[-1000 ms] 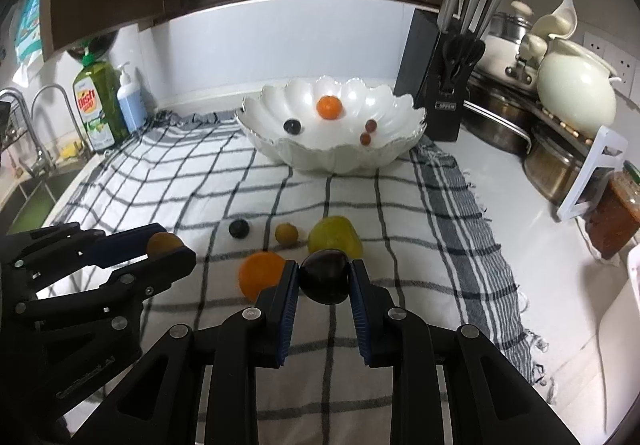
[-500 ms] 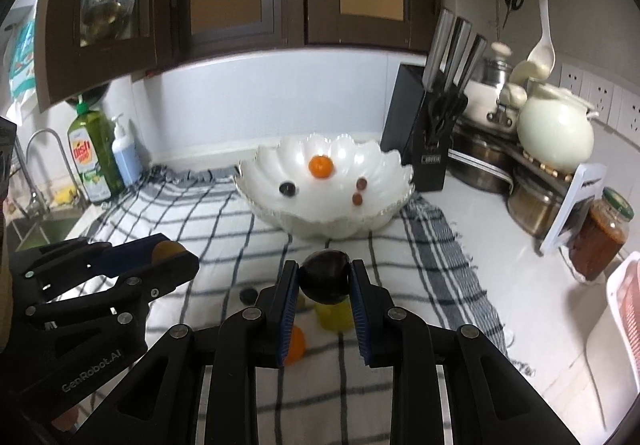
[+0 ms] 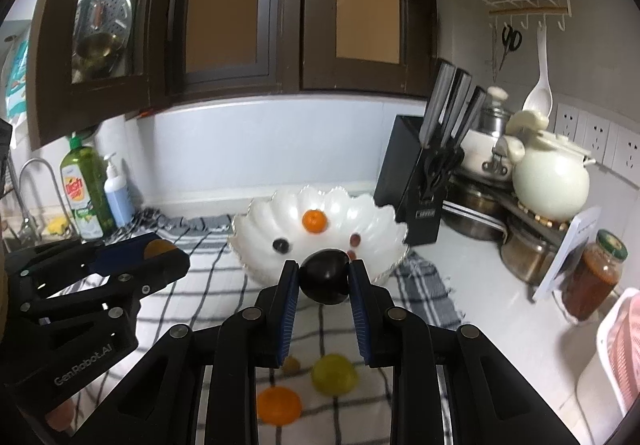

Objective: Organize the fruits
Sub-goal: 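Lift and carry the brown fruit and the dark plum over the bowl with both tools, then open the left tool to drop the brown fruit while the right releases the plum into the bowl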

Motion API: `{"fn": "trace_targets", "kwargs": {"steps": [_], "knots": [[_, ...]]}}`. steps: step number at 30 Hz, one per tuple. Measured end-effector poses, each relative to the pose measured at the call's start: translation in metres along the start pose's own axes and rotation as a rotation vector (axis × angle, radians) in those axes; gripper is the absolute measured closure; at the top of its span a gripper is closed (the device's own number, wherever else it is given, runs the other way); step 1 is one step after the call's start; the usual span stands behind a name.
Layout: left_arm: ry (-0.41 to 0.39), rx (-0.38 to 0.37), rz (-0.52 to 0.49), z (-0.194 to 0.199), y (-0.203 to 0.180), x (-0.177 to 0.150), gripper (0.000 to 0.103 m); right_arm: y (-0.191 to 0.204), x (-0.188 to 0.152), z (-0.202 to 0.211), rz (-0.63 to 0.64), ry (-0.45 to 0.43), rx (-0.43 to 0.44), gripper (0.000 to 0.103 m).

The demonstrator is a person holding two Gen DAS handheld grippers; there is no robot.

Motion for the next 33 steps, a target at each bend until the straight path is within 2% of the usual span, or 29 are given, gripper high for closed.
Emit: {"fn": "trace_targets", "kwargs": {"steps": [18,24,33], "knots": [[-0.066,0.035,0.015,-0.046,0.008,0.066,0.075,-0.034,0.052,-0.049,0.004,-0.066,-0.024,0.076],[-0.030,0.037,0.028,-0.076,0.014,0.079,0.075,-0.047,0.061,-0.080,-0.022,-0.036,-0.033,0.076],[0.073,0.048,0.053,-0.123,0.027,0.090,0.075,-0.052,0.069,-0.122,-0.027,0.024,-0.024,0.076]]}}
Point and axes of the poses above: each gripper's, at about its wrist camera, not at the fingertips, and z roughly against the way its jaws point, y to its left, x to its top, the point moved 4 cm from there along -z, roughly the way its jaws point, and after that the axes turned 13 degrees about z, right-handed, at the moved point
